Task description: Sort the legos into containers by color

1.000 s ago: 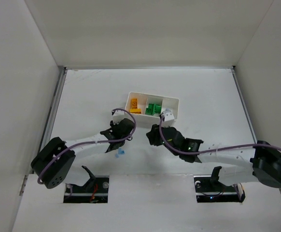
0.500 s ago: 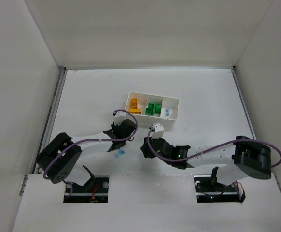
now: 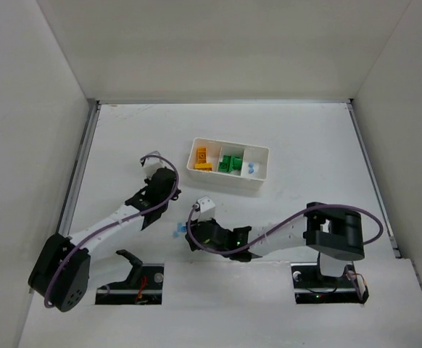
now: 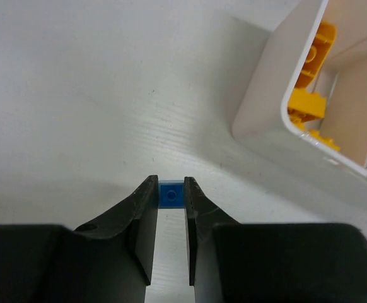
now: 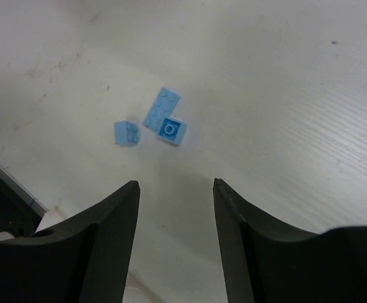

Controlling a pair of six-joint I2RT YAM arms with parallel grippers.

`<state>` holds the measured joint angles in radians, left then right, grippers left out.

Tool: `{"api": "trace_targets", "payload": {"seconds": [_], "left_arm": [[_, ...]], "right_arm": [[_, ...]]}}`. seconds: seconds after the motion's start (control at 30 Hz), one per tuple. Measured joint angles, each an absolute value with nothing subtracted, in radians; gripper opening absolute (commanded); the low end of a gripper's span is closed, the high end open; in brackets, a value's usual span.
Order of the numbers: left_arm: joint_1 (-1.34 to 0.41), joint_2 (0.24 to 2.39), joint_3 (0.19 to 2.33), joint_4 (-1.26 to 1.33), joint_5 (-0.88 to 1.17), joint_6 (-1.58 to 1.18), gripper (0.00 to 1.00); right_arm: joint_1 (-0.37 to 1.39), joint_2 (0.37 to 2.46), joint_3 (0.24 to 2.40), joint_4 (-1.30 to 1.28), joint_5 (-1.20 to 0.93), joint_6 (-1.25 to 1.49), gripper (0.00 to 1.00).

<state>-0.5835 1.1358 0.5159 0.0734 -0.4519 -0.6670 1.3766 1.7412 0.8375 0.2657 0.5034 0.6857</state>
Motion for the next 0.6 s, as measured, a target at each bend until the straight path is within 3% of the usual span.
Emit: {"api": "trace_targets", "payload": {"seconds": [0.6], "left_arm": [[-0.499, 0.986, 0.466, 0.037, -0.361, -0.695, 0.12]], "right_arm": [[1.361, 1.908, 0.980, 0.272, 0.532, 0.669, 0.45]]}}
